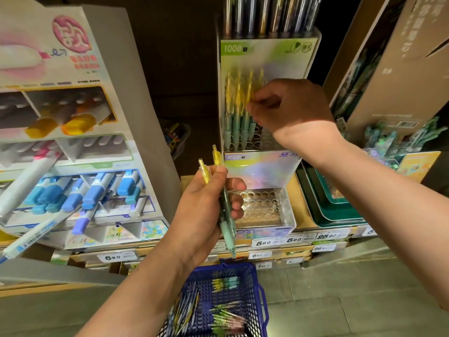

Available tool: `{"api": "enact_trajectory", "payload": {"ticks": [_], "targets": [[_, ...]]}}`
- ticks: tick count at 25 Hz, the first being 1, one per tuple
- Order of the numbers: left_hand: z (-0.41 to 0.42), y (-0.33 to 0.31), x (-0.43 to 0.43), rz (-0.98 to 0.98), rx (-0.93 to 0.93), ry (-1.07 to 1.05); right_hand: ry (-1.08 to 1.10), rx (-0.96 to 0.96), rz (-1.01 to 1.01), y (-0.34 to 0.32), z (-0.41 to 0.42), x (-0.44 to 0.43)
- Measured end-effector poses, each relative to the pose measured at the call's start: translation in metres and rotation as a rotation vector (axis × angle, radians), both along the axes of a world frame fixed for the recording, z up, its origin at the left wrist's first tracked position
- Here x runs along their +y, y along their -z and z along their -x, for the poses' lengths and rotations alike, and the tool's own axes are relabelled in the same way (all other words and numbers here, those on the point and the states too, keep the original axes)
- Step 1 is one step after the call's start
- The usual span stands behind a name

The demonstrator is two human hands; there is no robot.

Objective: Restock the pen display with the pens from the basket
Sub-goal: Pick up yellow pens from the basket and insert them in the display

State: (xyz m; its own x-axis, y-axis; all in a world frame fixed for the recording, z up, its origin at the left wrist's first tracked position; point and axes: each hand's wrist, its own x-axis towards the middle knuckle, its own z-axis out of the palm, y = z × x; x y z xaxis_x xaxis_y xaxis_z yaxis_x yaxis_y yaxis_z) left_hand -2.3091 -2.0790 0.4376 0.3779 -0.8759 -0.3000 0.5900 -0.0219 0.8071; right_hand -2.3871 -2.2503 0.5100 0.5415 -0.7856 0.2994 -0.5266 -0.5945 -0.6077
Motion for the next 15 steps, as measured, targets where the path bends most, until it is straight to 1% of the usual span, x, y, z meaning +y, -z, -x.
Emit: {"api": "enact_trajectory", "payload": {"ticks": [3,6,9,11,13,15], "targets": [[0.001,-0.003,-0.001,0.050,-0.063,0.035,0.023,0.049,-0.028,-0.001,0.000,0.000],[0.001,-0.006,-0.005,0.059,-0.154,0.027,0.029,0.103,-0.056,-0.005,0.003,0.004],[0.002,-0.009,-0.011,0.057,-0.193,0.012,0.048,0.094,-0.058,-0.001,0.008,0.019],[0.001,-0.012,-0.016,0.086,-0.190,0.022,-0.001,0.096,-0.210,0.004,0.013,0.032],[0.001,-0.013,-0.018,0.098,-0.231,0.027,-0.123,0.082,-0.440,0.005,0.018,0.042],[0.001,-0.011,-0.019,0.095,-0.296,0.027,-0.199,-0.003,-0.587,0.009,0.022,0.044]]}}
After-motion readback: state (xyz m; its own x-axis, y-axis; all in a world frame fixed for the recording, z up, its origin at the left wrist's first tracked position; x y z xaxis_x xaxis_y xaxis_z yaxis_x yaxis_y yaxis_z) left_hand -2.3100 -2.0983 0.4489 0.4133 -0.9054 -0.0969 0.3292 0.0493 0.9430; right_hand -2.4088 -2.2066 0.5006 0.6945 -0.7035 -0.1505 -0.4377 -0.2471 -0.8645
